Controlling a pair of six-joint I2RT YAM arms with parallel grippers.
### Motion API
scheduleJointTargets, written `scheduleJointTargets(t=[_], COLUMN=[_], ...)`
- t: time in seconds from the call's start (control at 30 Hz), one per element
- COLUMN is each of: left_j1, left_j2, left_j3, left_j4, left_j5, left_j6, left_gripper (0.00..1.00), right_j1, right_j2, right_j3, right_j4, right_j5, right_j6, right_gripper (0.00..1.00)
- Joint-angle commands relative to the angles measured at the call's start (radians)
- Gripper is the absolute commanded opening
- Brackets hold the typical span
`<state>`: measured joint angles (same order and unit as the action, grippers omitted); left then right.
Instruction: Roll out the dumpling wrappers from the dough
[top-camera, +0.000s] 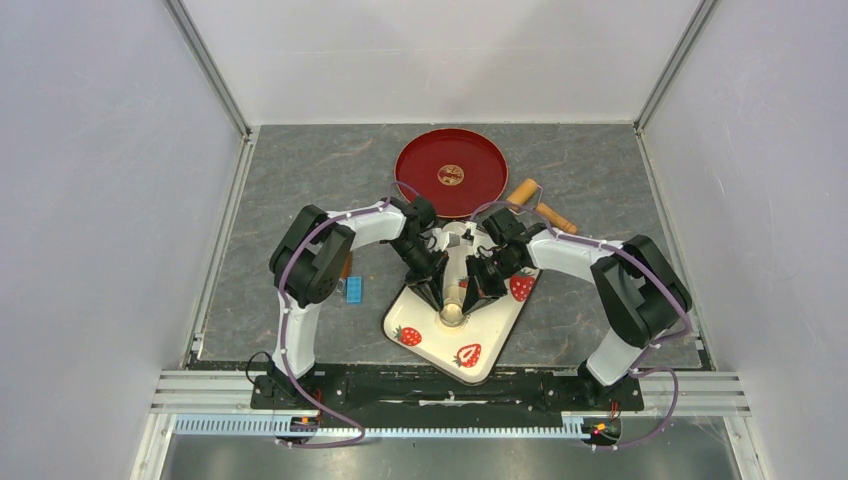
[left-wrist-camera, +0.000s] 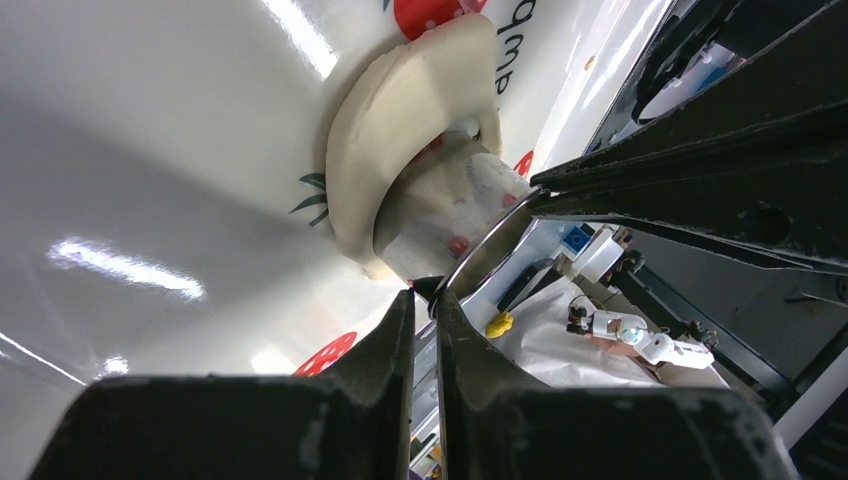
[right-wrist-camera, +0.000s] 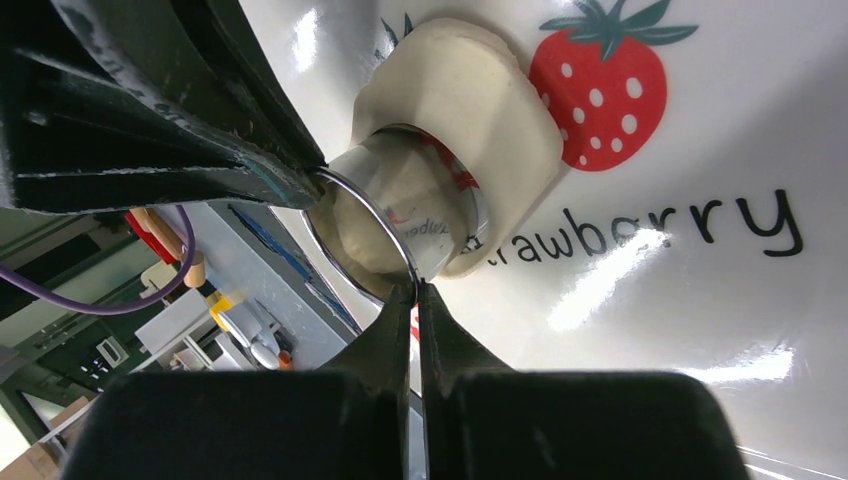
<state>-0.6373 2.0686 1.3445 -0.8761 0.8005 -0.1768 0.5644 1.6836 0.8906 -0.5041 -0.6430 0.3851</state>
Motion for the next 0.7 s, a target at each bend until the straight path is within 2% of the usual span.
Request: scheduleJointTargets(t=[0.0,0.3,0.67], left_j1=[-0.011,-0.011,-0.02], left_j2=[0.051,0.076,0.098], left_j3=[-0.002,0.003,0.009], left_j4=[-0.019,-0.033,-0.059], left_j5=[-0.107,-0.134,-0.17], left_j6=[0.097,0.107,0.122], left_gripper=[0.15,0.12,0.11], right_j1=[0.012,0.012,0.011], right_j2=[0.072,0.124,0.149], right_j3=[-0.055,-0.073,-0.124], right_j4=[-0.12,-0.167,-0.157], right_j5=[0.126,0.223,0.268], right_j6=[-0.065,-0.11,-0.131], right_gripper=[0.0,0.0,0.0])
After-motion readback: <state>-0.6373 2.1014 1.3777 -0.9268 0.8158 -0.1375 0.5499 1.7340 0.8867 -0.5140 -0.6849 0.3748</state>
